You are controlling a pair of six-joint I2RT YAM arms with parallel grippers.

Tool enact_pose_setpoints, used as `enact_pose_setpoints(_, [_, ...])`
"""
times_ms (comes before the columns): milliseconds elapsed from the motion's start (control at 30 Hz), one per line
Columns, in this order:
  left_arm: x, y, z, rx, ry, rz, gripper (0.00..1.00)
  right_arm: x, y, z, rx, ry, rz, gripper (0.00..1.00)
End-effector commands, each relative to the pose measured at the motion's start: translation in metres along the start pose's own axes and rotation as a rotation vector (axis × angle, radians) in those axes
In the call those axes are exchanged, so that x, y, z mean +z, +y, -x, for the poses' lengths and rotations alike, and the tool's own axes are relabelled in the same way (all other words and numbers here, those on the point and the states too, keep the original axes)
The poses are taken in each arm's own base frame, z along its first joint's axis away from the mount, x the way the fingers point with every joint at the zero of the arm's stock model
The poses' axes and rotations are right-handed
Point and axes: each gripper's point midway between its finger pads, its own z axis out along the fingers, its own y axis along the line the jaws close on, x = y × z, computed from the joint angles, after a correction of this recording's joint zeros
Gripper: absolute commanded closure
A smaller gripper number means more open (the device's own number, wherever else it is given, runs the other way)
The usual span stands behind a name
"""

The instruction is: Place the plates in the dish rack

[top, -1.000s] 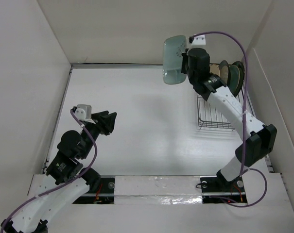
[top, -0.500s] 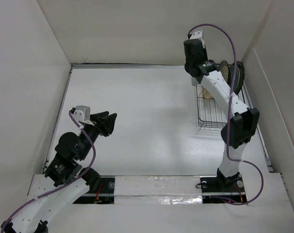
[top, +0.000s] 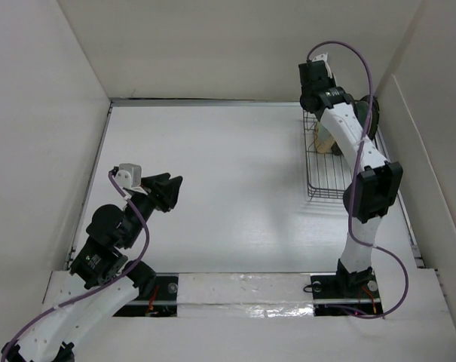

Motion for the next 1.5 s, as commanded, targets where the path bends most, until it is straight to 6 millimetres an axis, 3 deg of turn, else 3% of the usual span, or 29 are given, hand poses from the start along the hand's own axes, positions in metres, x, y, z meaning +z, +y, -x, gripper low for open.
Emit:
enact_pose_setpoints(0, [0.006, -0.006, 0.004, -0.013, -0.018, -0.024, 0.61, -0.004, -0.014, 0.015, 0.054, -0.031, -0.037, 1.0])
enact_pose_setpoints(433, [0.003, -0.004, 0.009, -0.018, -0.044, -0.014, 0.61, 0.028, 0.016, -0.016, -0.07, 0.07, -0.066, 1.0])
enact_pose_setpoints(600, [0.006, -0.006, 0.004, -0.014, -0.021, -0.026, 0.61, 0.027, 0.004, -0.021, -0.085, 0.081, -0.15, 1.0])
enact_pose_setpoints(800, [0.002, -0.01, 0.008, -0.02, -0.034, -0.049, 0.61, 0.007, -0.02, -0.01, -0.079, 0.04, -0.238, 1.0])
enact_pose_setpoints(1067, [-0.002, -0.011, 0.013, -0.027, -0.053, -0.055, 0.61, 0.0, -0.027, -0.008, -0.086, 0.035, -0.262, 1.0])
enact_pose_setpoints(1267, [-0.001, -0.009, 0.012, -0.025, -0.052, -0.048, 0.61, 0.009, -0.01, -0.018, -0.114, 0.051, -0.22, 1.0])
enact_pose_setpoints(1467, [-0.001, -0.008, 0.013, -0.025, -0.054, -0.041, 0.61, 0.026, 0.03, -0.032, -0.13, 0.066, -0.145, 1.0])
